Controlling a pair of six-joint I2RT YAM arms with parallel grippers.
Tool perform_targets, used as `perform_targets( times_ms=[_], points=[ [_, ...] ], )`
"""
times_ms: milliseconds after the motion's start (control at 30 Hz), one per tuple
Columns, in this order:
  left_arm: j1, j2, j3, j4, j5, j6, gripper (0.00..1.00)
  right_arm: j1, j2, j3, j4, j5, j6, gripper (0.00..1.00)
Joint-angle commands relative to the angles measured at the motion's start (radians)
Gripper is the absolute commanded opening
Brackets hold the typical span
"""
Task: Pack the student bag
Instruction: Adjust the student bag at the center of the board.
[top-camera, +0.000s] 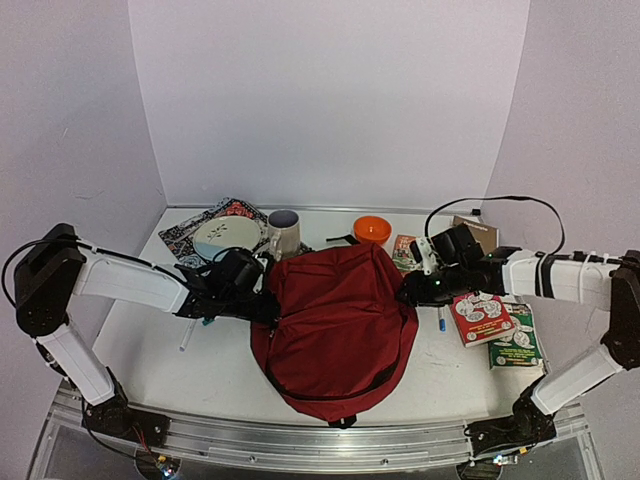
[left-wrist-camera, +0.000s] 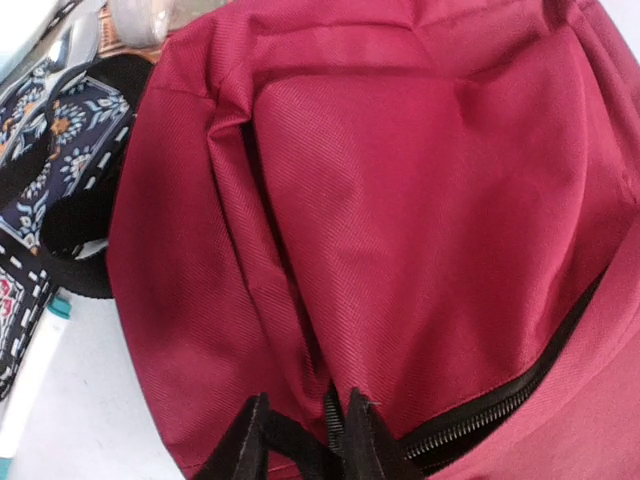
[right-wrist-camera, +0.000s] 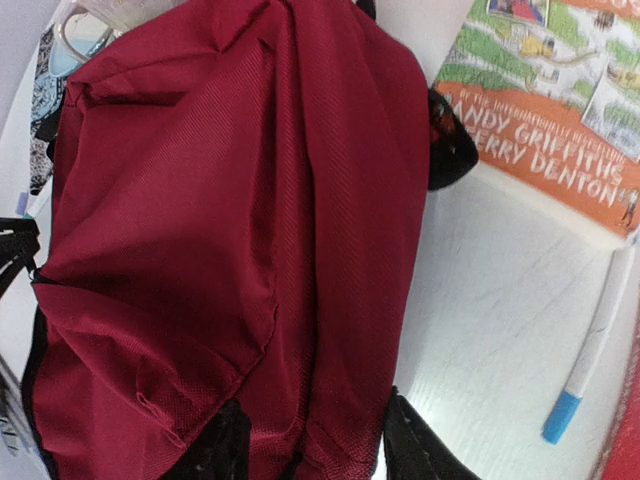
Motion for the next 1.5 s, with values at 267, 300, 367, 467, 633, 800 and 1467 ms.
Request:
perform_targets(
  times_ms=[267, 300, 367, 467, 633, 800, 1467],
  points=[
    [0.002, -0.181, 0.009, -0.011, -0.003, 0.207, 0.78, 0.148, 0.108, 0.303, -0.223, 0.194, -0.129, 0.78],
    [0.002, -0.174, 0.016, -0.011, 0.008, 0.221, 0.80, 0.155, 0.127, 0.326, -0.227, 0.200, -0.132, 0.80],
    [0.002, -0.151, 0.034, -0.013, 0.036, 0.259, 0.83, 0.172, 0.167, 0.355, -0.234, 0.208, -0.139, 0.82],
    [0.001, -0.115, 0.057, -0.029, 0.055, 0.300, 0.86, 0.197, 0.221, 0.382, -0.239, 0.229, -0.142, 0.86],
    [-0.012, -0.075, 0.078, -0.038, 0.071, 0.332, 0.90, 0.240, 0.297, 0.404, -0.273, 0.250, -0.137, 0.97],
    [-0.021, -0.031, 0.094, -0.039, 0.075, 0.349, 0.91, 0.283, 0.353, 0.414, -0.313, 0.302, -0.128, 0.98],
    [-0.067, 0.060, 0.184, -0.086, 0.104, 0.458, 0.92, 0.325, 0.363, 0.345, -0.335, 0.382, -0.105, 0.98]
  ],
)
